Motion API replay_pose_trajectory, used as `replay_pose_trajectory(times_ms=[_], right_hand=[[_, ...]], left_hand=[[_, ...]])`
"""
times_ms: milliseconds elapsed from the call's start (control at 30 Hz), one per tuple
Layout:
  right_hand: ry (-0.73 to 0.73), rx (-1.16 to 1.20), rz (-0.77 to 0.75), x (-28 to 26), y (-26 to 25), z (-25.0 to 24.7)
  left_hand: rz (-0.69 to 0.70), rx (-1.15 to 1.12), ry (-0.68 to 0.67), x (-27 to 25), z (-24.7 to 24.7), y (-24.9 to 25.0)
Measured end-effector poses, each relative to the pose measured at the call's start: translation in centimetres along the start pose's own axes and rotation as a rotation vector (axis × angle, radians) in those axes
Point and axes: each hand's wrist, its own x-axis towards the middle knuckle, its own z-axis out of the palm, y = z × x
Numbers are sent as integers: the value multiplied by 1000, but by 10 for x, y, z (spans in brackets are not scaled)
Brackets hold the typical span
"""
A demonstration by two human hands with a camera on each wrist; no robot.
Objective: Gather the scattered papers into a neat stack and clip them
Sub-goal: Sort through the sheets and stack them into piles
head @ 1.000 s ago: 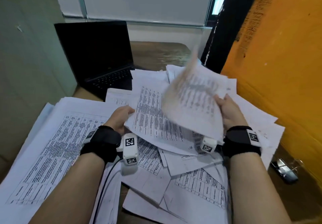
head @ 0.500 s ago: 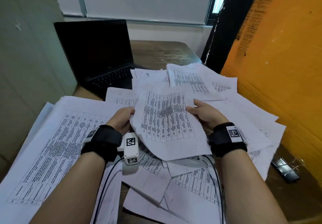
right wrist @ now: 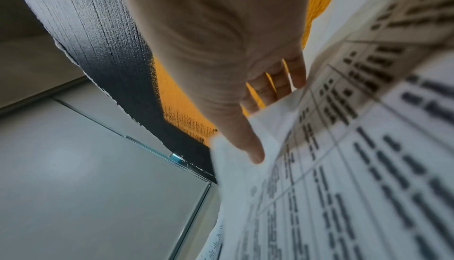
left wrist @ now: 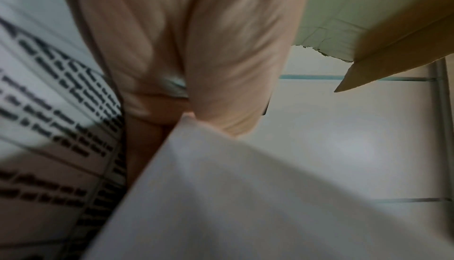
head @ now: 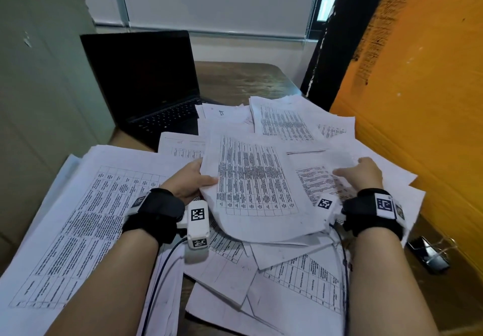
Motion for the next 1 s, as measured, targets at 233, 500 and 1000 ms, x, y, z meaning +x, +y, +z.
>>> replay_pose_trajectory(times_ms=[233,500,1000], right_hand=[[-132,55,-219,-9,-8,2],[488,215,-127,-9,-10,-15],[365,889,89,0,-21,2]], left_hand=[[106,-286,127,7,-7,-1],[237,-508,256,11,-13,0],[67,-260,255,7,-3,-1]])
